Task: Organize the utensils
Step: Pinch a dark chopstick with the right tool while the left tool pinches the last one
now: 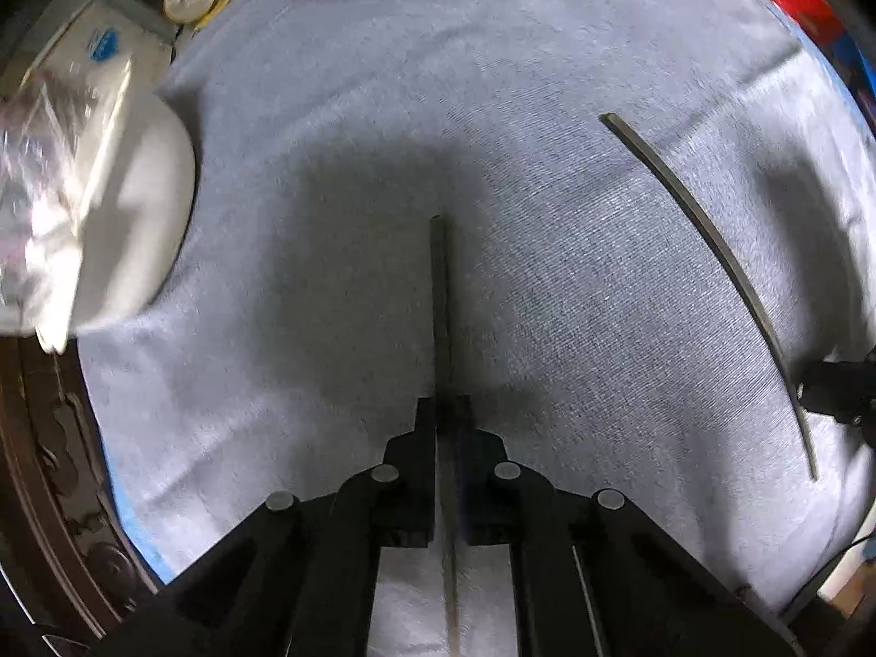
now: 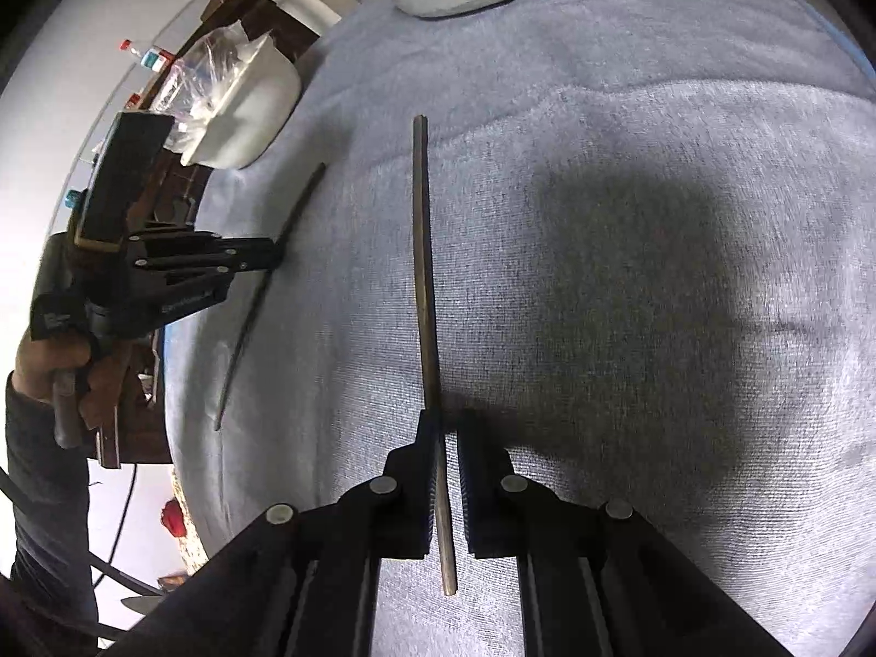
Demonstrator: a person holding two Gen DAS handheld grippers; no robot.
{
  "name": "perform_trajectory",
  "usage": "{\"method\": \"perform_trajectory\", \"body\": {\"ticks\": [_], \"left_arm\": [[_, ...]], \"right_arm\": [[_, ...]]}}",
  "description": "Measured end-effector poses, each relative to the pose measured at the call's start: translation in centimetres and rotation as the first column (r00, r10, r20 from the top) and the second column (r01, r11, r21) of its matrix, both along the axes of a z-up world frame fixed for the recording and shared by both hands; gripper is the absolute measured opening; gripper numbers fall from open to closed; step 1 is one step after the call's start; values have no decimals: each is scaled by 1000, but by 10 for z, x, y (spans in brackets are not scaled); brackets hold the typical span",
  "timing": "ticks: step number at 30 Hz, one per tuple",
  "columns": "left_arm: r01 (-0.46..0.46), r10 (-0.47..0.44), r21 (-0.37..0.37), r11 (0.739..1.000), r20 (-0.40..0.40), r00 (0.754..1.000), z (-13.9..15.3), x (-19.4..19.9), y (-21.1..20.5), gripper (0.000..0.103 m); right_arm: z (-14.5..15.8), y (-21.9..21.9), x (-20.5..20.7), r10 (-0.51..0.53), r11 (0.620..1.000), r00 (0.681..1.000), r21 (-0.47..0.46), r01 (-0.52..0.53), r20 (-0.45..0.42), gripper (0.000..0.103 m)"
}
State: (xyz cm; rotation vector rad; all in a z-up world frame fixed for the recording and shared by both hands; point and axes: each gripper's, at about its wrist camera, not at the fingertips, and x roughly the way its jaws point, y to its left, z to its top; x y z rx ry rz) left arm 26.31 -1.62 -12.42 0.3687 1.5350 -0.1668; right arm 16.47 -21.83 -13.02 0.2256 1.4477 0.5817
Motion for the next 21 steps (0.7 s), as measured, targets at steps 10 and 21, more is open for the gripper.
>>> {"method": "perform_trajectory", "body": {"ticks": [10,21], "left_arm": [[-268,259,-140,953,-83,962,3,5,43,7],[-253,245,-135,958,-72,967,5,-11,35,8]], "right_arm": [[13,47,52,57,987,996,-155,-45,73,15],[7,103,60,221,892,972,-421,-167,83,7]]}}
